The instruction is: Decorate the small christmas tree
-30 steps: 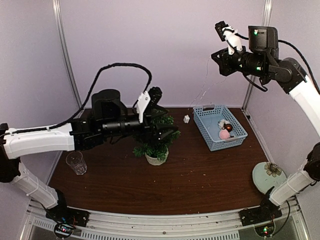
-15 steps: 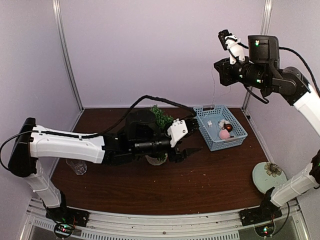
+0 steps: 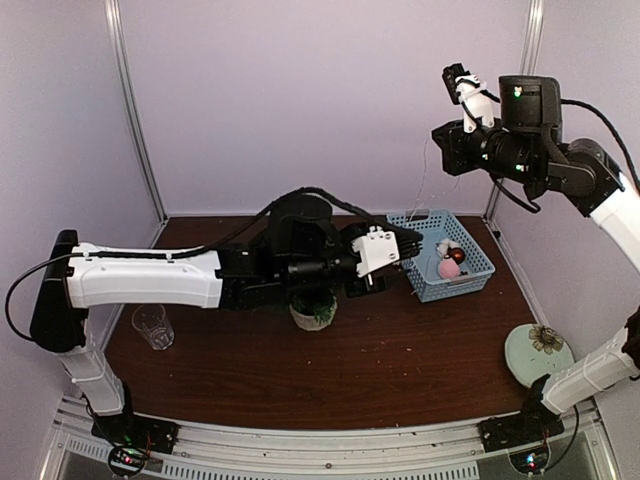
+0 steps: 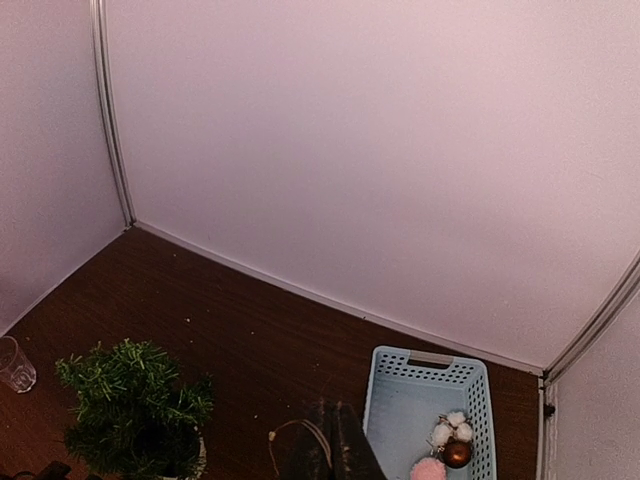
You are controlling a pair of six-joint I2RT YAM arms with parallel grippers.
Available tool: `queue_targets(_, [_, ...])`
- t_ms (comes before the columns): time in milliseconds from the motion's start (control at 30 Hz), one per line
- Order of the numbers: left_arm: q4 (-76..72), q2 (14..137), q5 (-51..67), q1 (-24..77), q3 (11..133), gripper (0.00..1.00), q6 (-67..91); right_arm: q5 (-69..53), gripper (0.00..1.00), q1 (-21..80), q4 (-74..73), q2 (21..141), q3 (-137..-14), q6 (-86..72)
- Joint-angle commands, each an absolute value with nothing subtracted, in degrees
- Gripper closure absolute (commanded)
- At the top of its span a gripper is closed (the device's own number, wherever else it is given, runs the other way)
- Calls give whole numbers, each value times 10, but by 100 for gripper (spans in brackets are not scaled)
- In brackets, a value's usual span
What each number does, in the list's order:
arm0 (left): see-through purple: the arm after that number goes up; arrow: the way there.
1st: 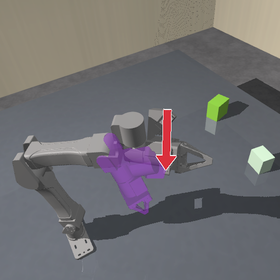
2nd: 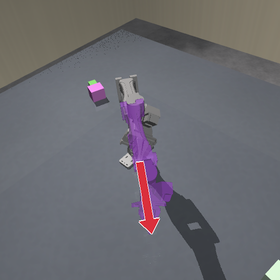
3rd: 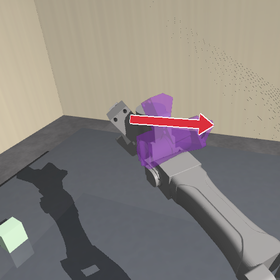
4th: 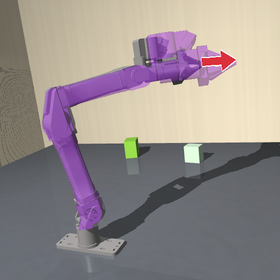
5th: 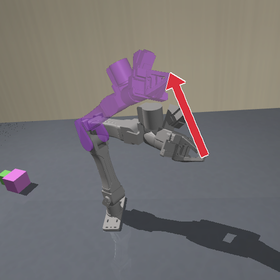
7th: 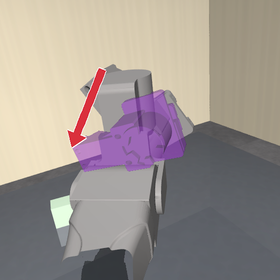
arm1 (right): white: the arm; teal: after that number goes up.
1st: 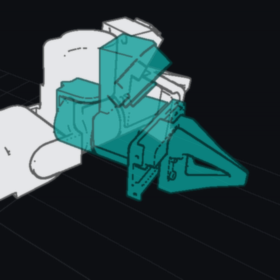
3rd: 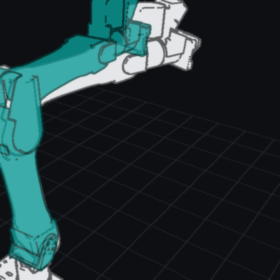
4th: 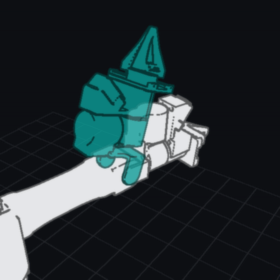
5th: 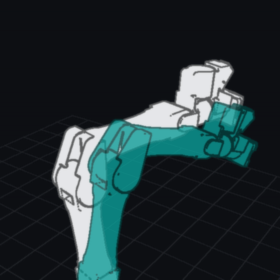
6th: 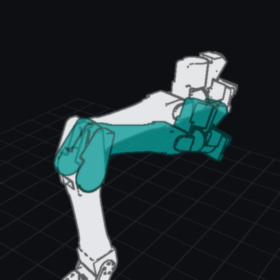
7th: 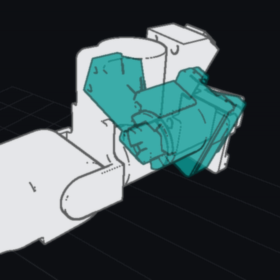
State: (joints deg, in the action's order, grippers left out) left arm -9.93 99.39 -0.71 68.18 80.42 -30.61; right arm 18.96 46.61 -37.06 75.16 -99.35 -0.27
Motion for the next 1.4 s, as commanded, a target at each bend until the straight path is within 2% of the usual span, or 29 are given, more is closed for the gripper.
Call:
queue_targets(0, [-55, 1025, -40, 679, 857, 47, -368, 197, 100, 471, -357, 736, -987, -20])
queue_targets(133, [-27, 1045, -35, 679, 887, 59, -381, 194, 100, 471, -355, 733, -982, -23])
queue_targets(333, [-37, 1052, -36, 679, 895, 97, -376, 199, 100, 472, -351, 730, -971, -21])
queue_targets(367, [-39, 1051, -40, 679, 895, 100, -373, 203, 100, 472, -350, 729, -968, -20])
queue_targets(500, [-78, 1018, -38, 679, 861, 100, -337, 226, 100, 471, -350, 719, -944, -19])
queue_targets(667, [-101, 956, 35, 680, 809, 100, -220, 244, 100, 463, -352, 698, -870, -51])
queue_targets(800, [-111, 921, 40, 680, 762, 100, -116, 212, 80, 452, -351, 682, -787, -95])
queue_targets(833, [-112, 914, 40, 680, 751, 100, -99, 193, 72, 449, -346, 677, -766, -103])
queue_targets(900, [-107, 905, 33, 680, 735, 100, -68, 135, 47, 447, -333, 661, -731, -109])
queue_targets(1000, [-110, 892, 18, 680, 709, 100, -29, 90, 26, 446, -329, 631, -702, -97])
queue_targets(1100, [-108, 880, -1, 680, 694, 100, -3, 64, 15, 445, -340, 593, -686, -83])
queue_targets(1167, [-100, 872, -15, 680, 692, 100, 16, 36, 13, 445, -342, 566, -674, -73])
queue_targets(1367, [-74, 846, -27, 680, 684, 100, 54, -146, 17, 445, -301, 525, -636, -43])
